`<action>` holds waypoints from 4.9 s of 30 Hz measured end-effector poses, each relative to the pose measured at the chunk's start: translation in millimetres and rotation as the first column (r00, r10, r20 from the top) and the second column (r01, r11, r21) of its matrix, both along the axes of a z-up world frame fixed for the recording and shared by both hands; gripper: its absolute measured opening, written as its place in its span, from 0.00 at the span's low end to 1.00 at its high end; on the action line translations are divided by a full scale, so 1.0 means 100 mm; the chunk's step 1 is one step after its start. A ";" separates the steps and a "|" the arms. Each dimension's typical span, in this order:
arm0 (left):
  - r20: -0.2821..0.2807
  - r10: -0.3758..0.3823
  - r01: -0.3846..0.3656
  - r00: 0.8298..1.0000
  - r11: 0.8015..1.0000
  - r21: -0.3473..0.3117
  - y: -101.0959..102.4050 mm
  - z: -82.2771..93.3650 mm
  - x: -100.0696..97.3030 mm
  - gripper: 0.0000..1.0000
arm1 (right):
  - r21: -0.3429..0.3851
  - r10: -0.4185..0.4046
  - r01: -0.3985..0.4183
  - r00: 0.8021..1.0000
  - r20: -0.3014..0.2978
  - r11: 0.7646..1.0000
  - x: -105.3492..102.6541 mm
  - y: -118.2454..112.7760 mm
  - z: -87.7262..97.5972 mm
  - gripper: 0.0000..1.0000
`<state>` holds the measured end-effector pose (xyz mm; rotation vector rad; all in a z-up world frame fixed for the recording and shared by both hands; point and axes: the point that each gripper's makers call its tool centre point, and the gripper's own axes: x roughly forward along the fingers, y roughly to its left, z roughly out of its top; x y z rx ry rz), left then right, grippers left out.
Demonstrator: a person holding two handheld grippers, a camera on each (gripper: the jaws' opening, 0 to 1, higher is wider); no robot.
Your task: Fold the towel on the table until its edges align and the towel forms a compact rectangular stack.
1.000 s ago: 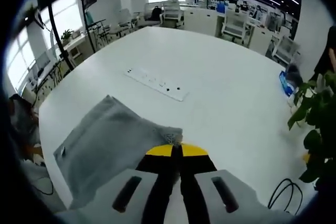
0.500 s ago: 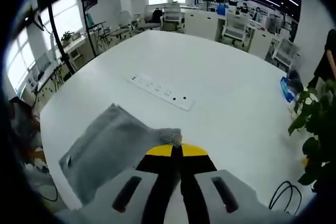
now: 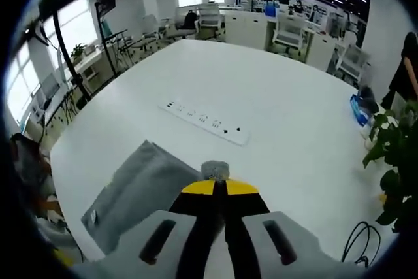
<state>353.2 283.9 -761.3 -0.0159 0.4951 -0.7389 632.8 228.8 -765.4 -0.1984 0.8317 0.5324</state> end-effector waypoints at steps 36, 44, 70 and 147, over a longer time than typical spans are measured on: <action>-0.011 0.141 -0.141 0.990 0.989 -0.039 0.71 -0.08 -0.22 0.02 | 0.020 0.077 -0.077 0.997 0.029 0.997 -0.07 0.90 0.04 0.01; 0.017 0.195 -0.193 0.981 0.980 -0.054 0.83 -0.08 -0.24 0.02 | 0.051 0.103 -0.105 0.994 0.048 0.993 -0.12 1.08 0.02 0.01; -0.043 0.315 -0.317 0.948 0.947 -0.054 1.20 -0.44 -0.27 0.02 | 0.085 0.186 -0.189 0.982 0.038 0.978 -0.10 1.60 -0.30 0.01; -0.065 0.236 -0.220 0.970 0.957 0.187 1.62 -0.80 0.03 0.09 | 0.125 0.218 -0.223 0.975 0.051 0.967 -0.36 1.46 -0.55 0.15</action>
